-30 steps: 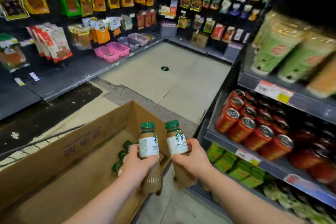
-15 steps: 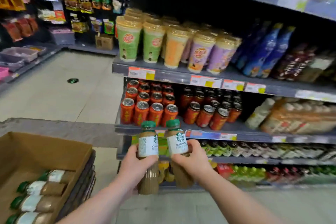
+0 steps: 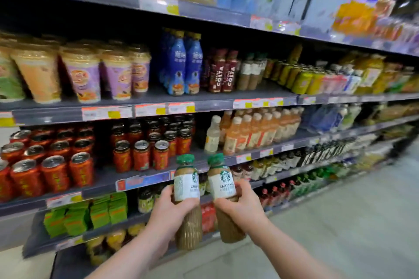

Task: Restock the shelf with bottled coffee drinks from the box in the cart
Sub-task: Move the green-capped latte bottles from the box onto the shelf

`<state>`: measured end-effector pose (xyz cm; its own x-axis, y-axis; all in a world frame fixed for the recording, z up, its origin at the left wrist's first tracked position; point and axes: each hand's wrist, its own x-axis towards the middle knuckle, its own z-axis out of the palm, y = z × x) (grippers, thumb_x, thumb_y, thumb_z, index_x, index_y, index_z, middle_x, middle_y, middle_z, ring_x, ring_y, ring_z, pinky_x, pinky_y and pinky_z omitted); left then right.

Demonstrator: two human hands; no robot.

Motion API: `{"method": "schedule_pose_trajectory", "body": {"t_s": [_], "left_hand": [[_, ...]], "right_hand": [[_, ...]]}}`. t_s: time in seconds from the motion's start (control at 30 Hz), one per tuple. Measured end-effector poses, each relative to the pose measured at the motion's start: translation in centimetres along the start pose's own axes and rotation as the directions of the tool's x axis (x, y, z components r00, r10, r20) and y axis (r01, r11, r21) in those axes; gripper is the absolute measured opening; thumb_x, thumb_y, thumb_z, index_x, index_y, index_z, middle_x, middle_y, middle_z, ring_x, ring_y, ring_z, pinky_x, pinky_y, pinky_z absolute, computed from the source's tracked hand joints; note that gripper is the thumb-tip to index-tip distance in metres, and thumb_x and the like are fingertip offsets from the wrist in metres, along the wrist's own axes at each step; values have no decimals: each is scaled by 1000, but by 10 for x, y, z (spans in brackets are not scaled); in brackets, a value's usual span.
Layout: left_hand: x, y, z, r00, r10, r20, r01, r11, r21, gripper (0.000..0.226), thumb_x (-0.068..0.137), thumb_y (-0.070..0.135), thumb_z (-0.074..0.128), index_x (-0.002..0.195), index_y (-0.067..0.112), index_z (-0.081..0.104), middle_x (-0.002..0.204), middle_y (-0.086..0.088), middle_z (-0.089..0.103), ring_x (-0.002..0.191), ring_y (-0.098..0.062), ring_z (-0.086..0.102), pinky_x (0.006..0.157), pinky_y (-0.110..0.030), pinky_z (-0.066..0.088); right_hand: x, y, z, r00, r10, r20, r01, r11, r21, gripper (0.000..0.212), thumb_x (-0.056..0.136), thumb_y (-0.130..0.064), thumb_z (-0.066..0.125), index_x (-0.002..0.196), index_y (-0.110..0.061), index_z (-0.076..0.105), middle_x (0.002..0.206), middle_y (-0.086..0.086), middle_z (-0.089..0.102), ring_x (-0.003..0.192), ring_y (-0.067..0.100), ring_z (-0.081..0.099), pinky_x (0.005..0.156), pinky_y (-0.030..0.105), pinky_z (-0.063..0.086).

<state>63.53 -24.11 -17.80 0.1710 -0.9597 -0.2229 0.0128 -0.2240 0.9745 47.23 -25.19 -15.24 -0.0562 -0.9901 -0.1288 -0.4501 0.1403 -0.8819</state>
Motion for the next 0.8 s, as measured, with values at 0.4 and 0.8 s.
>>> {"method": "schedule_pose_trajectory", "body": {"t_s": [0.4,0.8], "left_hand": [[40,37,132,981,81,176,-86,996,22,54,63,29,76,113,26,55,101,5,66,90,-15,65,71,-32,51],[166,102,227,915,156,373,-127,987,-100,62,65,24,78,121,23,53,108,0,67,94,-17,66,76,-34,53]], "right_hand": [[43,37,-121,992,26,-126,-14,995,98,39,76,-22,71,103,-29,43,93,-17,56,85,2,58,79,28,52],[164,23,-211,959,25,-284,8,993,116,43,71,-25,75,105,-30,49,100,-8,62,90,13,63,81,34,54]]}}
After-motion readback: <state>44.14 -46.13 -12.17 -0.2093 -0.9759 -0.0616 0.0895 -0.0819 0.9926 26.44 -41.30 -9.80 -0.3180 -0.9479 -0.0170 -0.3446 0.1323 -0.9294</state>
